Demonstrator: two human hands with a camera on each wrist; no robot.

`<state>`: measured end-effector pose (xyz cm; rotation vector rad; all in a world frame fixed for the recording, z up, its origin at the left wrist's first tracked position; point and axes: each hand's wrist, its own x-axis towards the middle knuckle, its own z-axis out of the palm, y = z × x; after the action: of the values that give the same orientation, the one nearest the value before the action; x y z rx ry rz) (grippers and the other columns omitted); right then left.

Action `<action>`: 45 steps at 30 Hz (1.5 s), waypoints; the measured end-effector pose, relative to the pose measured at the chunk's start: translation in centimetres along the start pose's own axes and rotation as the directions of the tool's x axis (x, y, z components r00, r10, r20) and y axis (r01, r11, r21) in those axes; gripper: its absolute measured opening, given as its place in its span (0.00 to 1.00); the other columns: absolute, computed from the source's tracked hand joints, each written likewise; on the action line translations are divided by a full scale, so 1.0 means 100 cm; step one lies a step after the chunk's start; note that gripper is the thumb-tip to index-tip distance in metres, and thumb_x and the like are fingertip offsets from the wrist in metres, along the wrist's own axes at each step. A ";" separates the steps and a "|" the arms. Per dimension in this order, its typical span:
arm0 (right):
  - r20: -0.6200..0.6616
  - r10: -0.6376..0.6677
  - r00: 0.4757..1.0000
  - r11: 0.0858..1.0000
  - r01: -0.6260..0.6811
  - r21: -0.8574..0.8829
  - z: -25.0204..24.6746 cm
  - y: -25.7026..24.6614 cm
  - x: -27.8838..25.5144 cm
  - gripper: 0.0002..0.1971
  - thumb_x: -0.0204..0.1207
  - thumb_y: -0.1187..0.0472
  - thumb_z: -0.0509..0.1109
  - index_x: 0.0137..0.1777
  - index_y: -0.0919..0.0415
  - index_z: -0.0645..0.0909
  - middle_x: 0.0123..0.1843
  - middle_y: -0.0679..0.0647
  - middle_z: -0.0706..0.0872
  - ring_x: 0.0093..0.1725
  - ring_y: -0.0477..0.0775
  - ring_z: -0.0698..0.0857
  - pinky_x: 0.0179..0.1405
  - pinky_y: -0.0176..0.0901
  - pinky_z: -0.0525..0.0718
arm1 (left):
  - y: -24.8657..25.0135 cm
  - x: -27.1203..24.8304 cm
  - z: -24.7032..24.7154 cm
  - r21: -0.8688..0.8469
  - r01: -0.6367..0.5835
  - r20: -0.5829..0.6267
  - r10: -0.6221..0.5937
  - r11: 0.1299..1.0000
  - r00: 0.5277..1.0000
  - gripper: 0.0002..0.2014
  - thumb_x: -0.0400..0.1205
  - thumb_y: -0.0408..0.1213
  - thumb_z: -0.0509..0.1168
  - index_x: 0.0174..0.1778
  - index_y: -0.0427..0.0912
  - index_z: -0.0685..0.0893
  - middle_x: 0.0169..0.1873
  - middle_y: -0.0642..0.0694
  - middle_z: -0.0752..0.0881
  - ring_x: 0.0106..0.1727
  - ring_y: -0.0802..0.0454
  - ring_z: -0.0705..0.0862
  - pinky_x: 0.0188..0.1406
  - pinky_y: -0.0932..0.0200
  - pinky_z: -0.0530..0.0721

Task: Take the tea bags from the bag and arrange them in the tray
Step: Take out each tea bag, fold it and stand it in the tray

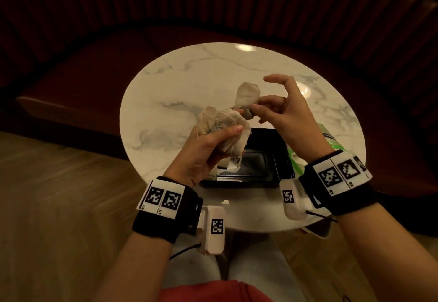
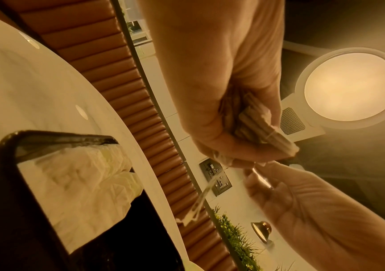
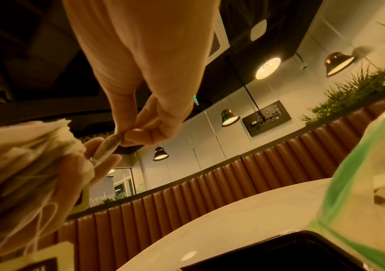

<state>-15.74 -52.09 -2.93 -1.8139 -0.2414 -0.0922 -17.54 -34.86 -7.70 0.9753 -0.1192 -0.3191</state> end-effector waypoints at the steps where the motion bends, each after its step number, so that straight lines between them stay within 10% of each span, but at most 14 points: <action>1: 0.015 -0.003 1.000 1.000 0.004 -0.019 -0.001 0.000 0.000 0.25 0.77 0.68 0.73 0.71 0.62 0.67 0.50 0.60 0.90 0.47 0.51 0.90 0.44 0.37 0.86 | 0.000 0.000 -0.001 0.014 -0.003 0.003 0.003 1.000 1.000 0.24 0.78 0.31 0.69 0.71 0.30 0.78 0.65 0.27 0.81 0.60 0.39 0.84 0.45 0.55 0.87; 12: 0.009 -0.058 0.998 0.997 0.057 0.042 0.000 -0.003 0.002 0.16 0.80 0.68 0.69 0.66 0.63 0.74 0.45 0.59 0.89 0.45 0.54 0.90 0.47 0.43 0.88 | 0.005 -0.004 0.005 0.073 0.013 0.016 -0.014 0.997 1.000 0.30 0.75 0.31 0.72 0.71 0.23 0.70 0.52 0.30 0.80 0.48 0.47 0.86 0.37 0.57 0.85; 17: 0.037 -0.002 0.999 0.987 -0.004 0.160 -0.005 -0.006 0.006 0.17 0.88 0.67 0.53 0.71 0.55 0.74 0.60 0.58 0.85 0.45 0.53 0.87 0.47 0.45 0.87 | 0.008 -0.008 0.005 -0.043 0.052 0.033 -0.050 0.998 0.998 0.21 0.76 0.29 0.68 0.66 0.29 0.79 0.47 0.38 0.87 0.49 0.47 0.89 0.35 0.60 0.86; 21: 0.145 -0.136 0.980 0.984 0.150 -0.092 -0.013 -0.007 0.005 0.27 0.81 0.75 0.62 0.75 0.49 0.71 0.73 0.49 0.77 0.46 0.41 0.84 0.52 0.46 0.87 | 0.014 -0.012 0.006 -0.114 0.073 0.071 -0.065 0.991 0.995 0.20 0.75 0.31 0.70 0.63 0.32 0.81 0.44 0.38 0.87 0.42 0.49 0.88 0.31 0.62 0.84; 25: 0.250 -0.149 0.957 0.967 0.193 -0.164 -0.018 -0.010 0.007 0.09 0.80 0.67 0.69 0.57 0.56 0.83 0.68 0.50 0.81 0.58 0.45 0.85 0.55 0.45 0.85 | 0.019 -0.015 0.004 -0.125 0.099 0.058 -0.093 0.987 0.994 0.14 0.79 0.30 0.65 0.60 0.35 0.83 0.41 0.41 0.88 0.37 0.54 0.88 0.29 0.66 0.83; 35: 0.273 0.097 0.957 0.848 0.064 -0.525 -0.014 0.016 0.015 0.06 0.79 0.59 0.72 0.52 0.60 0.86 0.41 0.51 0.89 0.39 0.49 0.88 0.41 0.40 0.88 | 0.041 -0.026 -0.041 0.172 0.116 -0.271 -0.066 0.978 0.960 0.22 0.70 0.34 0.75 0.61 0.34 0.85 0.52 0.38 0.90 0.52 0.47 0.89 0.42 0.57 0.89; 42: 0.477 0.438 0.762 0.622 0.126 -0.773 0.020 0.045 0.021 0.08 0.79 0.58 0.72 0.54 0.61 0.87 0.39 0.50 0.88 0.34 0.44 0.84 0.33 0.29 0.79 | 0.034 -0.034 -0.062 0.359 0.178 -0.424 -0.010 0.916 0.906 0.02 0.80 0.29 0.70 0.46 0.40 0.87 0.33 0.48 0.91 0.34 0.58 0.90 0.29 0.65 0.86; 45: 0.439 0.532 0.724 0.598 0.046 -0.800 0.032 0.060 0.026 0.08 0.79 0.56 0.72 0.54 0.57 0.88 0.42 0.54 0.91 0.36 0.47 0.88 0.42 0.41 0.88 | 0.023 -0.034 -0.066 0.441 0.248 -0.419 -0.046 0.863 0.907 0.03 0.80 0.29 0.70 0.47 0.39 0.86 0.37 0.45 0.89 0.36 0.55 0.89 0.32 0.62 0.89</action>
<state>-12.15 -50.13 -8.91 -2.7023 -0.4675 0.8091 -18.65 -27.37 -9.35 1.5411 0.2659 -0.2302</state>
